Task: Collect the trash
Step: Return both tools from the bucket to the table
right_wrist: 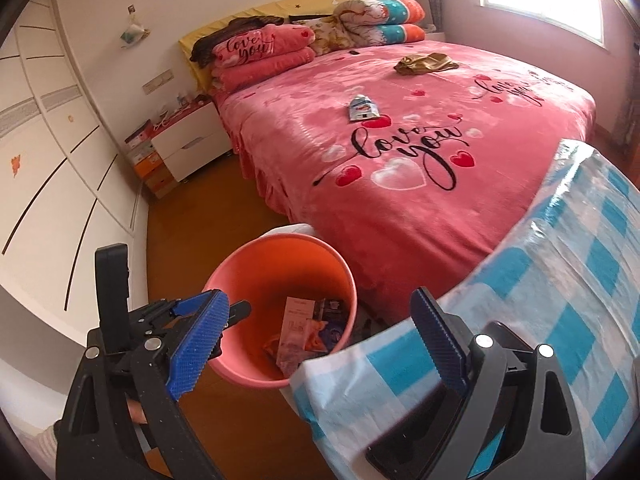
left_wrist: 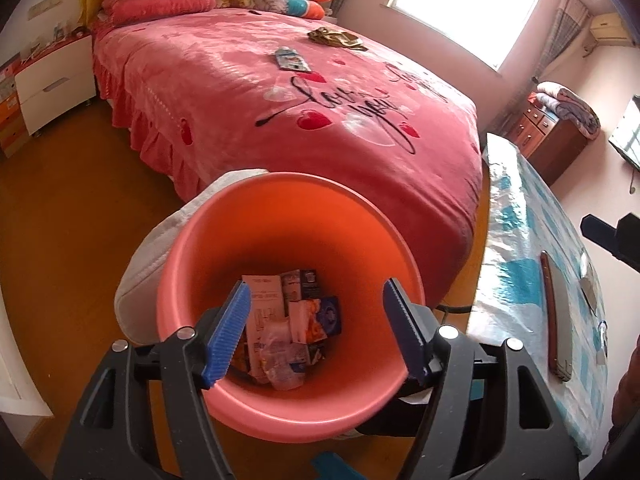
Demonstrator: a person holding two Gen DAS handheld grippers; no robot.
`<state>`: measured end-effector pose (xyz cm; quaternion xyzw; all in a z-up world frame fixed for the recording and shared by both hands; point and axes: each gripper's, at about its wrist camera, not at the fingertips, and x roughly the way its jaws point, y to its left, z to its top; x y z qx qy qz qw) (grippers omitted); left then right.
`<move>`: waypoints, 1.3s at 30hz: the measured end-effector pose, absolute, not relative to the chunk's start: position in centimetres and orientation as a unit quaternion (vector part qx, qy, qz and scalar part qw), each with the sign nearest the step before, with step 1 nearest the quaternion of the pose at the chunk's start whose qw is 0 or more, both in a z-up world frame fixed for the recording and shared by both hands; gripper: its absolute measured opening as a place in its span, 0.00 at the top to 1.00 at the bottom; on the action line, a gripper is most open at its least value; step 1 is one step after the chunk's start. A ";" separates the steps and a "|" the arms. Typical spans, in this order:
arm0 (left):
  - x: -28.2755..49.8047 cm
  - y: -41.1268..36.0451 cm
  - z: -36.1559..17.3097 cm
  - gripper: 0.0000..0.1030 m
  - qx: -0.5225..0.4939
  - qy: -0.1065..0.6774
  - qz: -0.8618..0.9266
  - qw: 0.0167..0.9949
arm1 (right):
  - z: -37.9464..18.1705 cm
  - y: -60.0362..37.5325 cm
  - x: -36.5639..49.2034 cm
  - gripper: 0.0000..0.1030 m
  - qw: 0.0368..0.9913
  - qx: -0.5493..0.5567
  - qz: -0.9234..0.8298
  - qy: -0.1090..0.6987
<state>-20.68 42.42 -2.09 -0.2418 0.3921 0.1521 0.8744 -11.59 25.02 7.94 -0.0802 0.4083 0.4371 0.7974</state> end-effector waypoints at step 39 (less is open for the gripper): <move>-17.6 31.0 4.6 0.11 -0.149 0.378 0.056 0.912 | 9.2 10.7 -12.6 0.09 0.857 0.005 0.356 0.372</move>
